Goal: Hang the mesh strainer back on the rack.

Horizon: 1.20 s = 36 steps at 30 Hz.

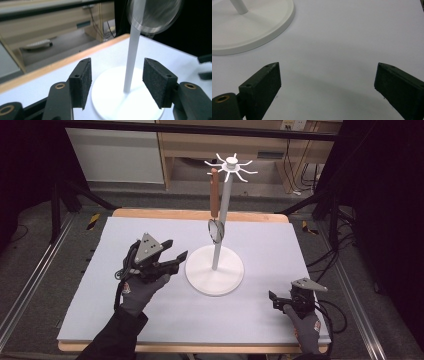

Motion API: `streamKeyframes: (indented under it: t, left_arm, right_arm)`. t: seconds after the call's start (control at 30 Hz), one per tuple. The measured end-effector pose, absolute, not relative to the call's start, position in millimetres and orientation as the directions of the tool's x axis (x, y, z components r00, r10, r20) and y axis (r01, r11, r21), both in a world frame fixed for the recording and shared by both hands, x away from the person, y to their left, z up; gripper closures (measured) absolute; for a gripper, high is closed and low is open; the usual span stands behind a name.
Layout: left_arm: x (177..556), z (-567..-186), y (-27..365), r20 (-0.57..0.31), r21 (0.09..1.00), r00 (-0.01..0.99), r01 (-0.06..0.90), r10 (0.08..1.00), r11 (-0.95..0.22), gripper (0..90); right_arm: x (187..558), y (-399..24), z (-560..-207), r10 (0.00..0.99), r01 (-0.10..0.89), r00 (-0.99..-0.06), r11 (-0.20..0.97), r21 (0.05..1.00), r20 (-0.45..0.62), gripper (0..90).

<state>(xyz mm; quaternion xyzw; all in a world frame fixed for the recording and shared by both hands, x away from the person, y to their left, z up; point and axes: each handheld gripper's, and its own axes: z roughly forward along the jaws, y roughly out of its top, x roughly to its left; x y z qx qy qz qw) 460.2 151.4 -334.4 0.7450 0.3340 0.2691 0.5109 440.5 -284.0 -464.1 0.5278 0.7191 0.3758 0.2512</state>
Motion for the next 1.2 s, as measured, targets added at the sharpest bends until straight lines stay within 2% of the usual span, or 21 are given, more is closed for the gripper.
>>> streamKeyframes:
  t: [0.3, 0.53, 1.0, 1.2]
  left_arm:
    - [451.8, -381.9, 183.3, 0.015, 0.899, 0.605, 0.34, 0.796, -0.276, 38.1]
    - [444.6, -409.8, 207.2, 0.035, 0.867, 0.57, 0.392, 0.821, -0.309, 37.2]
    - [432.6, -443.8, 269.4, -0.021, 0.846, 0.433, 0.489, 0.901, -0.214, 36.3]
    - [431.9, -451.0, 288.5, -0.034, 0.838, 0.381, 0.514, 0.924, -0.181, 36.9]
  right_arm:
    - [440.9, -284.0, -465.0, 0.951, 0.573, -0.308, 0.159, 0.804, 0.032, 6.8]
    - [441.1, -284.1, -465.4, 0.953, 0.578, -0.302, 0.156, 0.801, 0.032, 6.8]
    - [441.3, -286.6, -466.9, 0.957, 0.593, -0.289, 0.169, 0.787, 0.013, 6.4]
    - [441.3, -296.1, -470.3, 0.96, 0.607, -0.276, 0.13, 0.784, 0.054, 6.7]
